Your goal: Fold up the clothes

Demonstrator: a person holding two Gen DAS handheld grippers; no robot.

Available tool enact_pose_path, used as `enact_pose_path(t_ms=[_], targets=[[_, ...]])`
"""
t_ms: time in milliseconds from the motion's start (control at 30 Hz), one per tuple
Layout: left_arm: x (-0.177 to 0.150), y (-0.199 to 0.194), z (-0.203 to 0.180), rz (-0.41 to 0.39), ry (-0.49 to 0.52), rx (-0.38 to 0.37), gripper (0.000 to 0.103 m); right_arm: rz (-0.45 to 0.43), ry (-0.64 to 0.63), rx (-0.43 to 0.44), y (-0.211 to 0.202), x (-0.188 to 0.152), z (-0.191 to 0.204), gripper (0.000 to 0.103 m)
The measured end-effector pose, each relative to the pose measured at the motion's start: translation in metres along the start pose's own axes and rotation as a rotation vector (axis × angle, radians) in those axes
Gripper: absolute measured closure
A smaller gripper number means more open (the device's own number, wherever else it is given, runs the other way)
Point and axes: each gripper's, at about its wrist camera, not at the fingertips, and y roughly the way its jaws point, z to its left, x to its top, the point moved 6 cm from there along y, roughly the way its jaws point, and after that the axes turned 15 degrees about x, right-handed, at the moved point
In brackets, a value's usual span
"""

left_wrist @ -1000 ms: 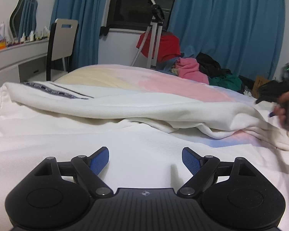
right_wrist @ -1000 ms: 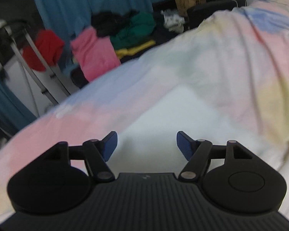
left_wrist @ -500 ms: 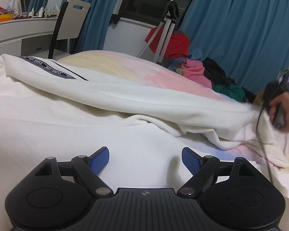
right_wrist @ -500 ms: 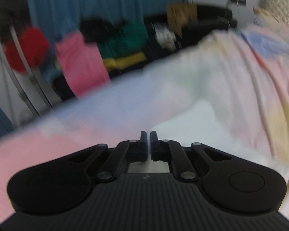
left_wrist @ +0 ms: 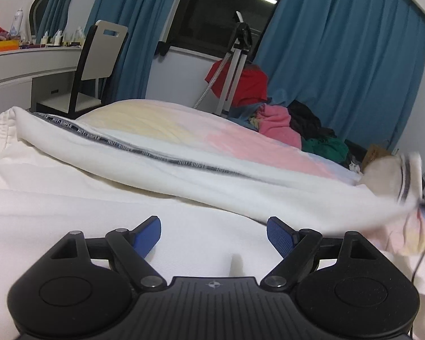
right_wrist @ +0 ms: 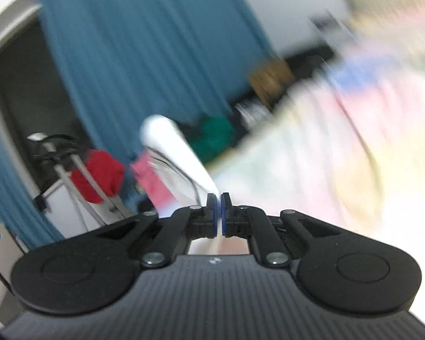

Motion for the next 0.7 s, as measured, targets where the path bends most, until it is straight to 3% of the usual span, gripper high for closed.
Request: enact_pose_path(t_ms=[133, 300, 333, 367, 400, 600, 700], targets=[[-0.006, -0.005, -0.003, 0.001, 0.028, 0.019, 0.019, 0.072, 0.198, -0.053, -0.015, -0.042, -0.056, 0.096], [-0.014, -0.005, -0.008, 0.011, 0.058, 0.037, 0.019, 0.124, 0.389, -0.025, -0.004, -0.052, -0.077, 0.093], [-0.015, -0.004, -0.008, 0.018, 0.058, 0.038, 0.019, 0.128, 0.395, -0.017, -0.001, -0.053, -0.079, 0.088], [-0.017, -0.003, -0.009, 0.028, 0.054, 0.036, 0.019, 0.128, 0.415, -0.01, 0.002, -0.054, -0.082, 0.076], [-0.018, -0.001, -0.009, 0.036, 0.051, 0.034, 0.019, 0.124, 0.445, -0.004, 0.005, -0.055, -0.087, 0.072], [-0.023, 0.009, -0.011, 0.05, 0.062, 0.032, 0.019, 0.029, 0.595, 0.022, 0.022, -0.048, -0.112, 0.071], [-0.024, 0.015, -0.012, 0.063, 0.053, 0.026, 0.019, -0.012, 0.526, -0.013, 0.028, -0.038, -0.116, 0.074]])
